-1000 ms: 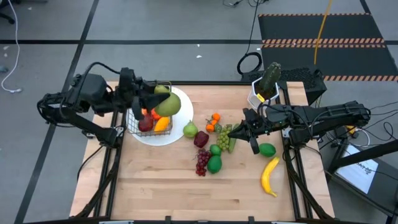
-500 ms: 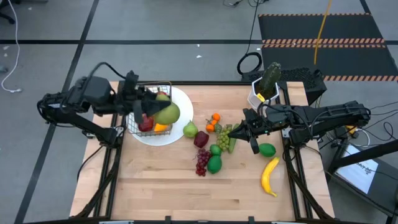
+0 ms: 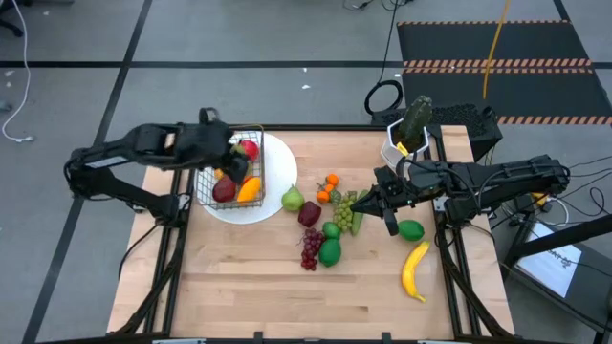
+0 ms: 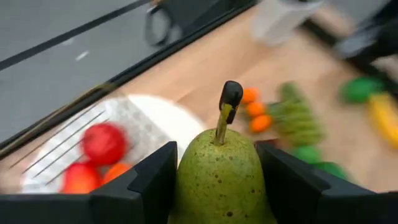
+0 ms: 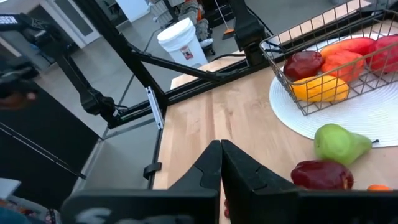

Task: Build produce basket
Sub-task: Put the bottom green pear into the wire basket

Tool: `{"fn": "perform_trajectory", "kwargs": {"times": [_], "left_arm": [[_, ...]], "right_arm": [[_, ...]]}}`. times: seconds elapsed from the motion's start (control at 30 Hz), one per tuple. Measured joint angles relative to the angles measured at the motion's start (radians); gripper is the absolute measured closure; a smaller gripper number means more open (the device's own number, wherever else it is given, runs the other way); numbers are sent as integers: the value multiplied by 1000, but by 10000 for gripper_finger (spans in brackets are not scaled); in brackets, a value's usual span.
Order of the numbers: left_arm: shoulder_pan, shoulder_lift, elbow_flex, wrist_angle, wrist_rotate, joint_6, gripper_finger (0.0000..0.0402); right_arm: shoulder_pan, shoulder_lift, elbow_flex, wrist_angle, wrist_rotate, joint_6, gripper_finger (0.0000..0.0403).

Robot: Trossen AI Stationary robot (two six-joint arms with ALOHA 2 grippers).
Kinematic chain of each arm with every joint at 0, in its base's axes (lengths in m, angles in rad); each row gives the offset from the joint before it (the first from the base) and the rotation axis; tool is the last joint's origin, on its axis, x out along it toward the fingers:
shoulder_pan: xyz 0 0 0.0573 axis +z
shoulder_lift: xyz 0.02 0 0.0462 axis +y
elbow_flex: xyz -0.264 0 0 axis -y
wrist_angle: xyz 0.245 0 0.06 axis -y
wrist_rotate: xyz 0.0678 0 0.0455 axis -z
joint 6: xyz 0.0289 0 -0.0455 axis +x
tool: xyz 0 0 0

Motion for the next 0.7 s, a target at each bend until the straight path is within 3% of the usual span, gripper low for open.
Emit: {"fn": "perform_trajectory", "kwargs": {"times": [0.3,0.57,0.7], "left_arm": [[228,7,-322,137,97,-23,188],[380,5,-551,477,152,-33,188],[427,6,-631,580,174,-34,188]], "right_arm": [[-38,0,0,-15,-1,-179,403],[-122,0,0,-84,-5,-221,403],[-167,0,0,-96,-82,-222,403]]}}
